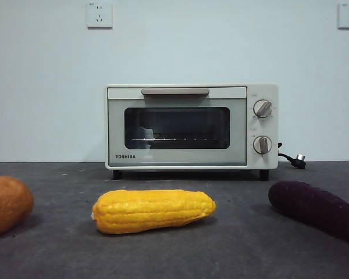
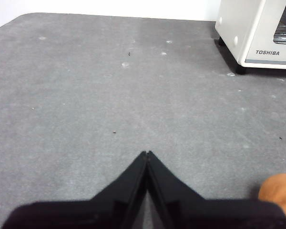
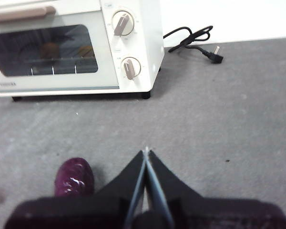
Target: Take the eggplant from the table,put the eggplant in the oven
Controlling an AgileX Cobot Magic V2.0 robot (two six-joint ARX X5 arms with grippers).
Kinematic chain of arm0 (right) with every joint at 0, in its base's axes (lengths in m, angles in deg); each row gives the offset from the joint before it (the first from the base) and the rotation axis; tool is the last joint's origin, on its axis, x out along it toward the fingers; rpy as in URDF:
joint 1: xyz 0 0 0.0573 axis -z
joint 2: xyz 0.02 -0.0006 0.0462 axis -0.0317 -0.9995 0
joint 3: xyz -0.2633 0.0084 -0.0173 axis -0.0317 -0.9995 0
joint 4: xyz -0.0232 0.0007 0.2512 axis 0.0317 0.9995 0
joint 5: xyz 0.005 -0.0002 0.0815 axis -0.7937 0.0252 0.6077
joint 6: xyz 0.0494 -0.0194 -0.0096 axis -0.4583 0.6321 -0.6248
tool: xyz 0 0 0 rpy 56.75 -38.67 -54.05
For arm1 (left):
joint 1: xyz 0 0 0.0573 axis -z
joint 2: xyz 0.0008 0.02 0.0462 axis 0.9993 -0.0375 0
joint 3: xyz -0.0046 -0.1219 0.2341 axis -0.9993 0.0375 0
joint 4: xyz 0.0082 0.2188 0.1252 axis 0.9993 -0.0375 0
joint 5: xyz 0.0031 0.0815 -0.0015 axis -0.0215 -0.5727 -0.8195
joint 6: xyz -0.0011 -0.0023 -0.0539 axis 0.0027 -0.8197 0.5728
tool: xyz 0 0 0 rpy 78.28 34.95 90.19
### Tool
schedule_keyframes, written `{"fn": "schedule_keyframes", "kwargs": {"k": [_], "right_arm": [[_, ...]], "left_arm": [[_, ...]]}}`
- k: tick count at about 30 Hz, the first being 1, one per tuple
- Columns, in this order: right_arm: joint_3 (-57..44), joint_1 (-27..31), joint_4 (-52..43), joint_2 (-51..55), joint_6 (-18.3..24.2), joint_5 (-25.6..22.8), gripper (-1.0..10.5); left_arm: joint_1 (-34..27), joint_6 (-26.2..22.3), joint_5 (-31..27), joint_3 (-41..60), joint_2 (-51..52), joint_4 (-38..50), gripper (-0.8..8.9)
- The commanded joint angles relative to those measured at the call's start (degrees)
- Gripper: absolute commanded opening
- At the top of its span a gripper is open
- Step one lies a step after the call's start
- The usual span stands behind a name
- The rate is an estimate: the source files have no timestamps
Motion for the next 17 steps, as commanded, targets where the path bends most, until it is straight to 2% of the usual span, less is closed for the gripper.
{"fn": "schedule_keyframes", "kwargs": {"k": [1, 4, 6, 12, 17], "right_arm": [[-0.5, 0.0, 0.0, 0.0, -3.8, 0.2, 0.0], [-0.5, 0.0, -0.1, 0.0, -4.2, 0.5, 0.0], [-0.3, 0.0, 0.0, 0.0, -6.2, 1.0, 0.0], [3.6, 0.0, 0.7, 0.0, -9.5, 2.5, -0.1], [9.3, 0.0, 2.1, -1.2, -9.8, 2.2, -0.1]], "left_arm": [[0.0, 0.6, 0.2, 0.4, 0.0, 0.5, -0.04], [0.0, 3.5, 0.3, 0.4, 0.0, 0.5, -0.04], [0.0, 5.8, 1.4, 0.4, 0.0, 0.5, -0.04], [0.0, 6.9, 7.2, -1.3, 0.0, 0.8, -0.05], [0.0, 9.4, 7.7, -6.5, 0.0, -0.1, -0.06]]}}
